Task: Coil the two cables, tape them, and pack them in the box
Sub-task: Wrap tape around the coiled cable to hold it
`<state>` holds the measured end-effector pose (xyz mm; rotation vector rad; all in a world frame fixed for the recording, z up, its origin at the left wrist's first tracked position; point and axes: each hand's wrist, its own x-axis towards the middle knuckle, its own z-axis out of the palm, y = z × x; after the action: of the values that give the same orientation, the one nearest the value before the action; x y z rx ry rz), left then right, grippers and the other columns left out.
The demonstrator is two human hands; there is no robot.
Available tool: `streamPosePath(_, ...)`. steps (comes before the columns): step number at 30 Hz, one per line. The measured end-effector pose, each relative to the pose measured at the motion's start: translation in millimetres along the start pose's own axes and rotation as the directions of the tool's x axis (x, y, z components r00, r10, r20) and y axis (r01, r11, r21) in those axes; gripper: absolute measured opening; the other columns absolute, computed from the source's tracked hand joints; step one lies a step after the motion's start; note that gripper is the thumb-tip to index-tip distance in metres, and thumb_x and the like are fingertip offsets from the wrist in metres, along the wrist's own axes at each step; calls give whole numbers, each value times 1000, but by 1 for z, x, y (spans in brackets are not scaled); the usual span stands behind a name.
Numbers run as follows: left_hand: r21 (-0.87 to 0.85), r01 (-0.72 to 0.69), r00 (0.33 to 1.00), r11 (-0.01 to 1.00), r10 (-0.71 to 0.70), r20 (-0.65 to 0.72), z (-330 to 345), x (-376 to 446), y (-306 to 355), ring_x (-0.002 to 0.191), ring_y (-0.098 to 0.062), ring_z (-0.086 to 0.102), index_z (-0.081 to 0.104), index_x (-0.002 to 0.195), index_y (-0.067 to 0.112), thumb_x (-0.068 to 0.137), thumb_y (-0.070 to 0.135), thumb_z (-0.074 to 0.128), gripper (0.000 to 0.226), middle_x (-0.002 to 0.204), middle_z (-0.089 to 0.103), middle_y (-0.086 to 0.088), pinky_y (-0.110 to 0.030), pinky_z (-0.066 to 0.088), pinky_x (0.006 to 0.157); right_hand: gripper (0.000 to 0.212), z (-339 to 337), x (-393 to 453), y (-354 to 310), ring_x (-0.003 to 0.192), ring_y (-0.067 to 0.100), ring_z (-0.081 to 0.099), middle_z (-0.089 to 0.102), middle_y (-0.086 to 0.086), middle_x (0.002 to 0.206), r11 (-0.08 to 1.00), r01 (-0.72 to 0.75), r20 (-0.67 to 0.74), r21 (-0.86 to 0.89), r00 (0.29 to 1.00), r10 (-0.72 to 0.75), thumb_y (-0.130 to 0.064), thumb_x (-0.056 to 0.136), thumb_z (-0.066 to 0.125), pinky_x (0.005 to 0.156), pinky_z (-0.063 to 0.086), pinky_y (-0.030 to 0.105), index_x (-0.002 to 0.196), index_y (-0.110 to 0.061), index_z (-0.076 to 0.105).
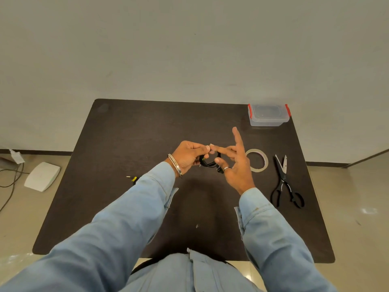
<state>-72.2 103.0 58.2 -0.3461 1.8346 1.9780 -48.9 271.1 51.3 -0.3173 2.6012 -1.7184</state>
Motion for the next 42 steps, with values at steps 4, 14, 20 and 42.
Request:
streamPosePath(4,35,-8,999,999,10,-46,0,2,-4,70,-17,55,76,68,19,85,14,64,22,60,66,2,-35,46,73,94,-2,-6,4,119,-1,48,67,-25,110,999,-35,37,-6,999,35,1,85,65,108,32,30,152,-29,5)
streamPosePath(14,279,-117,990,953,135,-46,3,1,-5,54,1,57,74,79,2,84,8,63,14,56,64,4,-14,47,62,46,-15,-2,10,110,18,62,72,-3,106,982,-58,-18,180,998,62,10,87,51,107,39,48,119,-21,62)
streamPosePath(20,381,-147,981,913,183,-61,2,4,-6,71,-11,63,73,67,18,82,14,65,18,67,69,1,-32,52,79,26,-15,10,-10,84,14,70,72,8,72,974,-84,38,211,996,78,-22,97,52,91,46,23,119,-14,62)
streamPosePath(42,76,-214,893,974,226,-388,10,-5,-6,65,-12,61,75,76,12,79,9,68,9,60,67,0,-27,52,71,23,6,-5,-6,81,30,70,69,15,86,449,-416,88,791,803,589,4,81,68,81,57,45,102,-3,62)
